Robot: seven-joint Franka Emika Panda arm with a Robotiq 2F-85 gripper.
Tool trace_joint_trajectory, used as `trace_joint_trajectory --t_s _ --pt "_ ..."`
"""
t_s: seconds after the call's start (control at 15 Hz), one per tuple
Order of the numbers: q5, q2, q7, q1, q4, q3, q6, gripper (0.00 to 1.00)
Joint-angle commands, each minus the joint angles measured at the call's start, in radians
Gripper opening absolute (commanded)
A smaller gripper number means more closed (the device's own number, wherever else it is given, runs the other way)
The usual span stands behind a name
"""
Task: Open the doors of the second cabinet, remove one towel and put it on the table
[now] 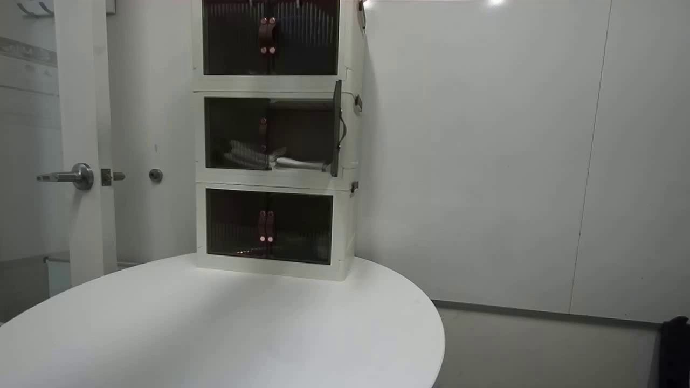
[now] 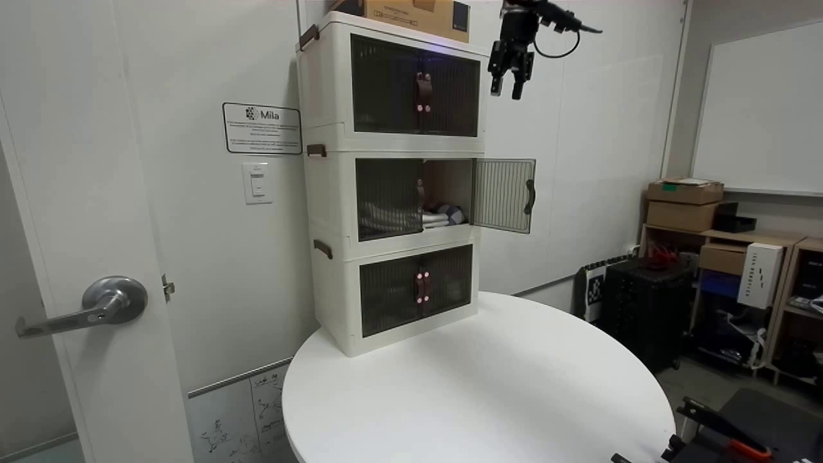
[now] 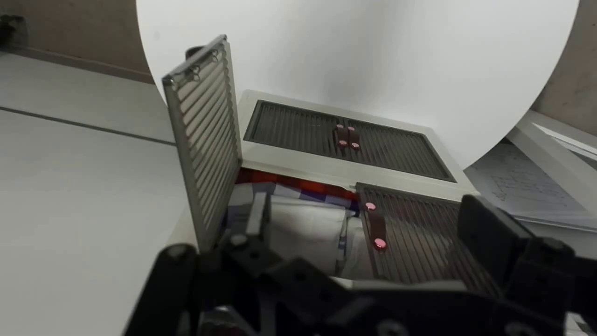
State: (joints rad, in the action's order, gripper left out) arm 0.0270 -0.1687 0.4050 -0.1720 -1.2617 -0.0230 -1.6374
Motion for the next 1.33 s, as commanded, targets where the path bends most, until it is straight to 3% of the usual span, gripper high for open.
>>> trace_joint_trajectory --t_s 0.0,0.4,0.73,1.0,1.27 --pt "-0.024 -0.080 -0.104 0.042 -0.045 0.020 -0.151 1.00" --pt "-0.058 -0.228 -0.254 0.133 -0.037 0.044 -0.309 1.00" --pt "-0.199 -0.276 -0.544 0.231 -0.034 -0.013 -0.418 1.00" --pt "-0.375 -0.308 -0.776 0.308 -0.023 -0.074 -0.413 1.00" --pt "-0.538 -0.363 -0.960 0.385 0.011 -0.124 -0.309 1.00"
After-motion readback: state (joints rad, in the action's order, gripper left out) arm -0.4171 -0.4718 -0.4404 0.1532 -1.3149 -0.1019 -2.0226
